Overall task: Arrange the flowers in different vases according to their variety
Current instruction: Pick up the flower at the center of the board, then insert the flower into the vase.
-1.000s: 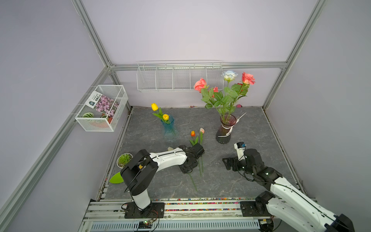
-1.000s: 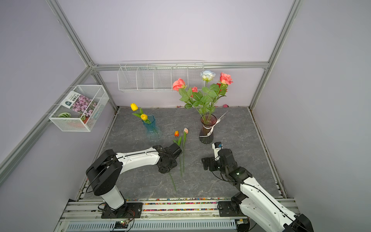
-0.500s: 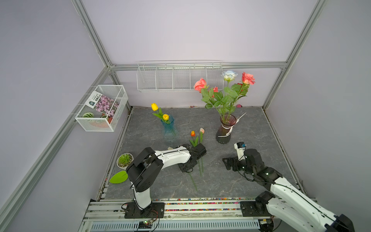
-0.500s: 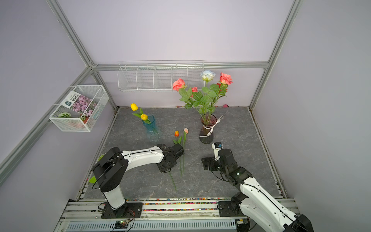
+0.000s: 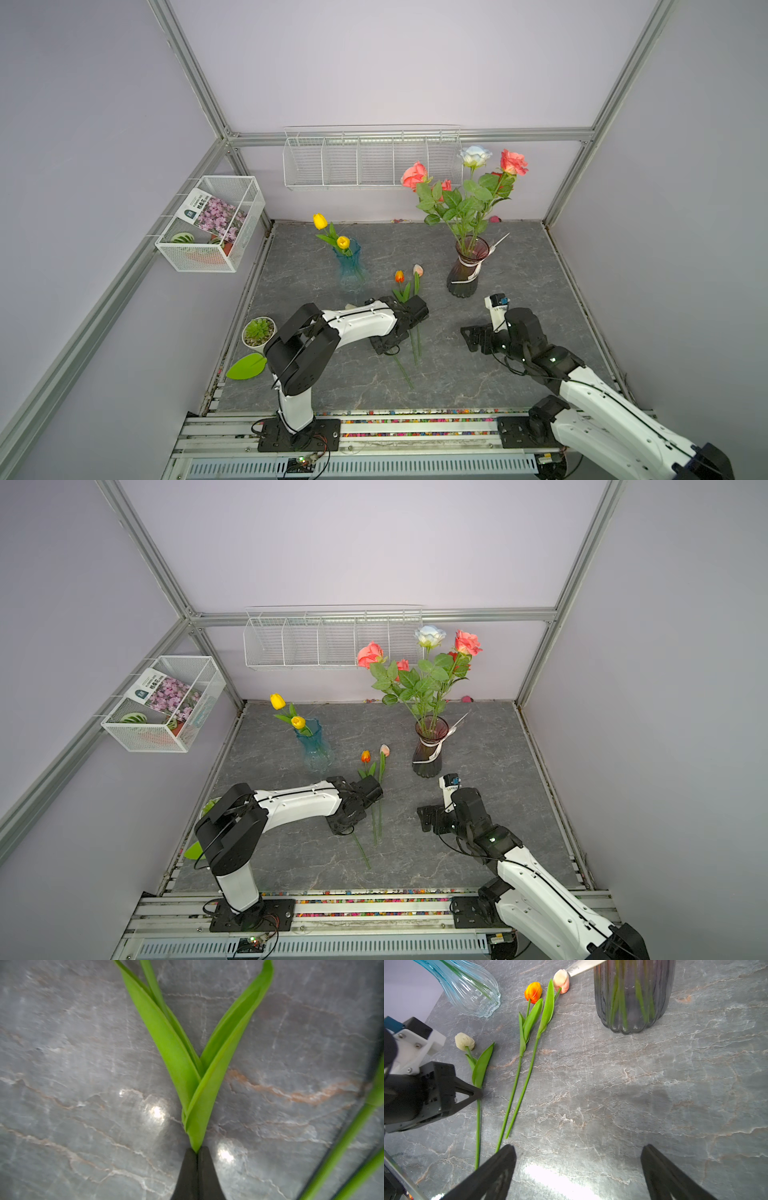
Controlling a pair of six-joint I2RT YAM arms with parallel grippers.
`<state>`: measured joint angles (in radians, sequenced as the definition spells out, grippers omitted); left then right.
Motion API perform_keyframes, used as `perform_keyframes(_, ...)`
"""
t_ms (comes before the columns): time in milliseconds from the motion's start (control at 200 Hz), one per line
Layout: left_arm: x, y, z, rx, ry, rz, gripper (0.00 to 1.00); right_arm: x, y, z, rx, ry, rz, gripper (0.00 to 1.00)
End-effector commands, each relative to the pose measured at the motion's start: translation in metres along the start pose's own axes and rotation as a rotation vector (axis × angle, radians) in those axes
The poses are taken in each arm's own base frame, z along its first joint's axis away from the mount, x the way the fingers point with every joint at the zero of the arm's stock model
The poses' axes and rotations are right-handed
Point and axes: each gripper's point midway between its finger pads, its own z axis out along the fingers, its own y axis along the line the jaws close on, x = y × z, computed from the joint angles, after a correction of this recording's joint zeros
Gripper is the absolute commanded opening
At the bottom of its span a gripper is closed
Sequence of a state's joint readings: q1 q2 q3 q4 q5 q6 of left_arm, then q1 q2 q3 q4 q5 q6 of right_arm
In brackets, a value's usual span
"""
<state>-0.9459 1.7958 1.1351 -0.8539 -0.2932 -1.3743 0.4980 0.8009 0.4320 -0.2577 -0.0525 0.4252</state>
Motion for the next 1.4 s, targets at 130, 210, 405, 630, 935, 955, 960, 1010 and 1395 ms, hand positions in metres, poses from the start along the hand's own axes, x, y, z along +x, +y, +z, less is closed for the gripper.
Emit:
perform_keyframes(130, -0.048, -0.008, -0.089, 0.152, -0.193, -0.021, 0.0, 0.005, -0.001, 0.002, -0.001, 0.004, -0.02, 0.98)
perform_keyframes(210, -0.061, -0.01, -0.116, 0.212, -0.233, -0.02, 0.0, 0.004, 0.0, 0.001, 0.001, 0.002, -0.02, 0.98)
perform_keyframes(405, -0.104, -0.01, -0.189, 0.402, -0.449, 0.022, 0.0, 0.004, 0.0, 0.001, 0.0, 0.002, -0.02, 0.98)
perform_keyframes(630, -0.156, -0.011, -0.297, 0.613, -0.879, 0.215, 0.0, 0.002, 0.002, 0.002, -0.011, 0.0, -0.021, 0.99)
perform_keyframes(935, -0.223, -0.008, -0.347, 0.673, -1.214, 0.306, 0.0, -0.009, 0.011, 0.004, -0.039, -0.001, -0.002, 0.98)
perform_keyframes(955, -0.224, -0.01, -0.349, 0.667, -1.255, 0.318, 0.0, -0.009, 0.012, 0.004, -0.041, -0.001, -0.001, 0.99)
perform_keyframes(960, -0.224, -0.01, -0.348, 0.66, -1.26, 0.327, 0.0, -0.01, 0.012, 0.004, -0.04, -0.002, 0.0, 0.99)
perform_keyframes(1010, -0.232, -0.012, -0.354, 0.623, -1.347, 0.342, 0.0, -0.011, 0.013, 0.005, -0.043, 0.0, 0.006, 0.99)
perform_keyframes(1395, -0.312, -0.022, -0.314, 0.47, -1.491, 0.379, 0.0, -0.006, 0.015, 0.012, -0.043, 0.034, 0.01, 0.99)
